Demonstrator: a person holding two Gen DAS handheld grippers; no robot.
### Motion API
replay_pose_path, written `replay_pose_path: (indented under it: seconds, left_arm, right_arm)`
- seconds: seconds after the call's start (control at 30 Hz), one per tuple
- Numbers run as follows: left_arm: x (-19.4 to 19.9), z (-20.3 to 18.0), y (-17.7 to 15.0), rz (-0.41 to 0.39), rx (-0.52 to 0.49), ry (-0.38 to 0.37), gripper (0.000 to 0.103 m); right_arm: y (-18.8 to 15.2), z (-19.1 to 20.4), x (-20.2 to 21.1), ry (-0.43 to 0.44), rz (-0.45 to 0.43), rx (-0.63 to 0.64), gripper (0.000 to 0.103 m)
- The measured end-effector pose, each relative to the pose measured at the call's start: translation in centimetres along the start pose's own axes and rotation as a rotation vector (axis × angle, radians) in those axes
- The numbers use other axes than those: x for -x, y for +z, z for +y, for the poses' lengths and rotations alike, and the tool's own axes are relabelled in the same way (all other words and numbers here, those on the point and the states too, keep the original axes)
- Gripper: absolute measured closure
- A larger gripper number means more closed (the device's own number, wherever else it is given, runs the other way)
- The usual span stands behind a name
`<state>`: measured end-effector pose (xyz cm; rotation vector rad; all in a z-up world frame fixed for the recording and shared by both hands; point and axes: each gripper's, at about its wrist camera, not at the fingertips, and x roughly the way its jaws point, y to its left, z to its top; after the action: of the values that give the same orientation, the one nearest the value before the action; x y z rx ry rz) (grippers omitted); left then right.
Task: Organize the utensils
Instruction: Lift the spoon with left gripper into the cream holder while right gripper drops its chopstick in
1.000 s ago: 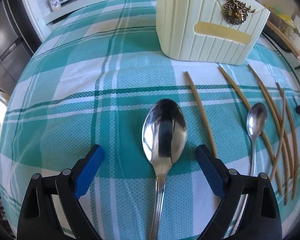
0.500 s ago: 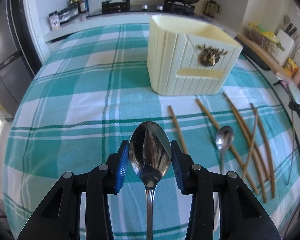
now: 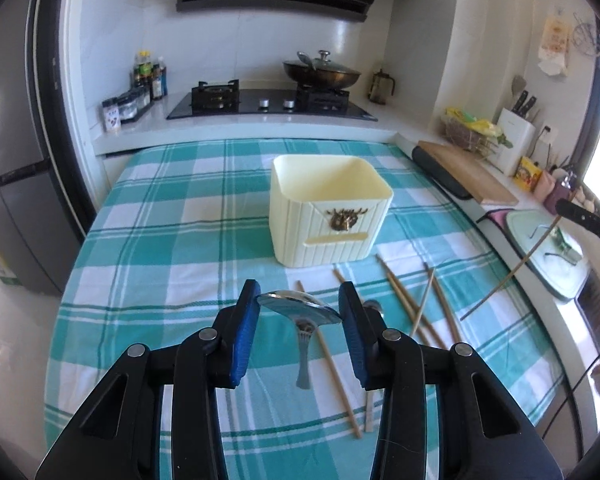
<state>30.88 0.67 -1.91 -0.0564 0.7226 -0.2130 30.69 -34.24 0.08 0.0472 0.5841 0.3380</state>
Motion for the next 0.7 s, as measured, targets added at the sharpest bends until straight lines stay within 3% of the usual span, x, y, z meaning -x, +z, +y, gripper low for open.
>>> replay_pose_path:
  seconds: [0.23,0.43,0.57,0.7]
  left_arm:
    - [1.6,0.8,5.7,-0.037,0.011,-0.041,0.062]
    - [2.4,0.6,13.1,-0.180,0.023,-0.017,0.062]
    - [0.5,0.7,17.0,-0.273,0.084,-0.002,0.062]
    - [-4.2,1.1,18.5,-0.255,0.133,0.013,0.062]
  right_arm:
    - [5.1,2.0,-1.4,0.021,-0.053,0.045,0.097]
    - [11.1,4.3,-2.9,0.055,-0.145,0.094,0.097]
    - [14.3,6.1,-4.5,0.054,-0.258,0.123,0.097]
    - [15.7,7.1,-8.3,0.060,-0.283,0.130,0.097]
